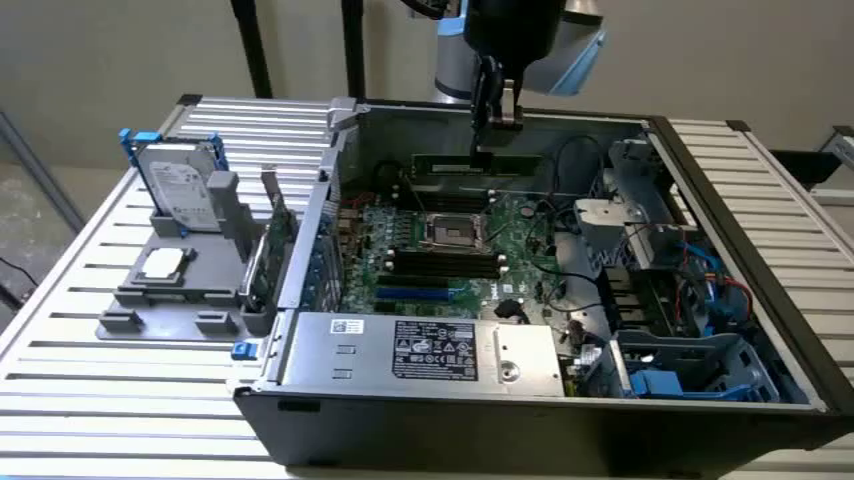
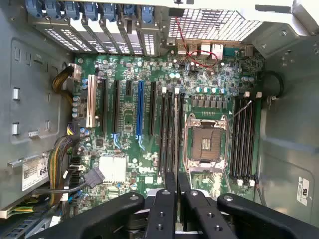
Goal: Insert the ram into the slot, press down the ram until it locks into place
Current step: 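Insert the ram into the slot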
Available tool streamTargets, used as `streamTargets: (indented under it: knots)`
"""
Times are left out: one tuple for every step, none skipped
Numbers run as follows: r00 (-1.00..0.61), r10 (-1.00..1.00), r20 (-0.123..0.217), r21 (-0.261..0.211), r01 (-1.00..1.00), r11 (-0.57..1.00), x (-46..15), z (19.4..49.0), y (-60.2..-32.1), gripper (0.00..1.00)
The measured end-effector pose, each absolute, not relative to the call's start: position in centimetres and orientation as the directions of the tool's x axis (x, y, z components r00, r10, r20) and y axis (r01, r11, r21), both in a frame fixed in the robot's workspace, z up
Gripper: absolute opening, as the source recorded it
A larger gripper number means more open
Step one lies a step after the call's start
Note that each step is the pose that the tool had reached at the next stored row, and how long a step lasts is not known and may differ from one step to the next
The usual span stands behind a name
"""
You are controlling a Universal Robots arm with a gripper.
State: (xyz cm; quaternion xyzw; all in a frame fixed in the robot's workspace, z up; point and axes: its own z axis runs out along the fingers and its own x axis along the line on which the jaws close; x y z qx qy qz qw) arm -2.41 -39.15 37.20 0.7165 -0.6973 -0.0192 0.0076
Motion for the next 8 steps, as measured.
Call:
streamTargets:
  knots:
    - [0.027,-0.999,-0.017,0.038,-0.999,-0.027,-2.41,37.2,-39.15,0.13]
    - [0.027,-0.999,-0.017,0.038,-0.999,-0.027,-2.41,37.2,-39.15,0.13]
    - [0.027,-0.999,-0.017,0.038,-0.999,-0.027,-2.41,37.2,-39.16,0.13]
    - [0.027,-0.999,-0.017,0.038,-0.999,-0.027,-2.41,37.2,-39.16,0.13]
    - [0.027,-0.999,-0.017,0.038,-0.999,-0.027,-2.41,37.2,-39.16,0.13]
    - [0.027,-0.999,-0.017,0.038,-0.999,-0.027,-2.41,37.2,-39.15,0.13]
    - [0.027,-0.999,-0.017,0.038,-0.999,-0.027,-2.41,37.2,-39.15,0.13]
    - [0.027,-0.999,-0.017,0.038,-0.999,-0.027,-2.41,37.2,-39.15,0.13]
